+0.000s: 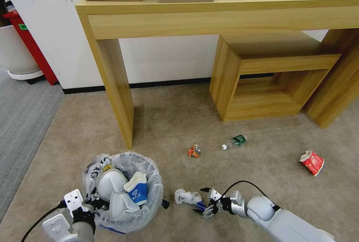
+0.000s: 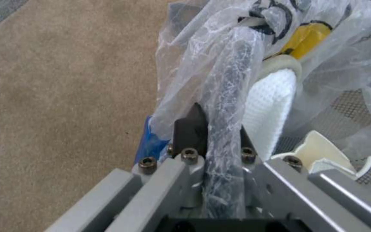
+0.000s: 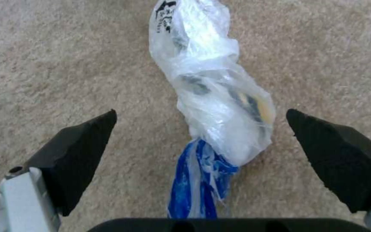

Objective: Pick up the trash bin and place the garbage on the floor into it.

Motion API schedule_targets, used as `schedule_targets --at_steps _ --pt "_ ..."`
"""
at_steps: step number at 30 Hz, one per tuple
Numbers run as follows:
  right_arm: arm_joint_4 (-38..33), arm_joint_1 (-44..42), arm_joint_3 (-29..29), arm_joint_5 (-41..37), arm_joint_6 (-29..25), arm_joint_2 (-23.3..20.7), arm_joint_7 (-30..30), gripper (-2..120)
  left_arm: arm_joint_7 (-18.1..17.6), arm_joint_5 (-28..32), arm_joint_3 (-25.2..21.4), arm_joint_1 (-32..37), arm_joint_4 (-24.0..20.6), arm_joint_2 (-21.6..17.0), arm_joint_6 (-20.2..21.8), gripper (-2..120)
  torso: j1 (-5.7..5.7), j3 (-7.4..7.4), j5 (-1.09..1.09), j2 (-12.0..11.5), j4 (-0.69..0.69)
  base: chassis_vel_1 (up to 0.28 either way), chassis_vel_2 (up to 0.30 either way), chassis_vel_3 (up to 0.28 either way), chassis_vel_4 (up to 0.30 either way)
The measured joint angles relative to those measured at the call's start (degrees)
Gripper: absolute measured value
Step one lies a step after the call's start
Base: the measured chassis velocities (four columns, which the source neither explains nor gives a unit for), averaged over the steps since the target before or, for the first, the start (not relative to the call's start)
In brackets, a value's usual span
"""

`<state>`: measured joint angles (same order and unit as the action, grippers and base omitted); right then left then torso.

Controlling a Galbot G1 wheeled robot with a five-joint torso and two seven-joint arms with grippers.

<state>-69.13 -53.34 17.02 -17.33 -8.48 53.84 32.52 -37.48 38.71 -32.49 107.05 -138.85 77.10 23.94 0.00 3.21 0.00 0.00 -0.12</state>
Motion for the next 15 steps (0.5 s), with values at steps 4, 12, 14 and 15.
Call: schedule_targets --at_steps 4,12,14,15 --pt "0.8 -0.3 0.0 0.5 -0.3 0.7 -0.1 100 -0.1 -0.1 0.2 0.0 0.3 -0.1 -0.1 0 0.00 0.00 0.00 0.0 0.00 0.000 0.000 0.000 0.000" --pt "2.0 -0.5 -0.2 1.0 -0.9 1.6 -0.3 100 -0.1 -0.5 0.8 0.1 0.6 -0.1 -0.2 0 0.00 0.00 0.00 0.0 0.00 0.000 0.000 0.000 0.000" --pt "2.0 -0.5 -0.2 1.0 -1.0 1.7 -0.3 100 -0.1 -0.5 0.8 0.1 0.6 -0.2 -0.2 0 0.00 0.00 0.00 0.0 0.00 0.000 0.000 0.000 0.000" --pt "1.8 -0.5 -0.2 0.8 -1.0 1.8 -0.3 100 -0.1 -0.5 0.7 0.1 0.6 -0.4 -0.2 0 0.00 0.00 0.00 0.0 0.00 0.000 0.000 0.000 0.000"
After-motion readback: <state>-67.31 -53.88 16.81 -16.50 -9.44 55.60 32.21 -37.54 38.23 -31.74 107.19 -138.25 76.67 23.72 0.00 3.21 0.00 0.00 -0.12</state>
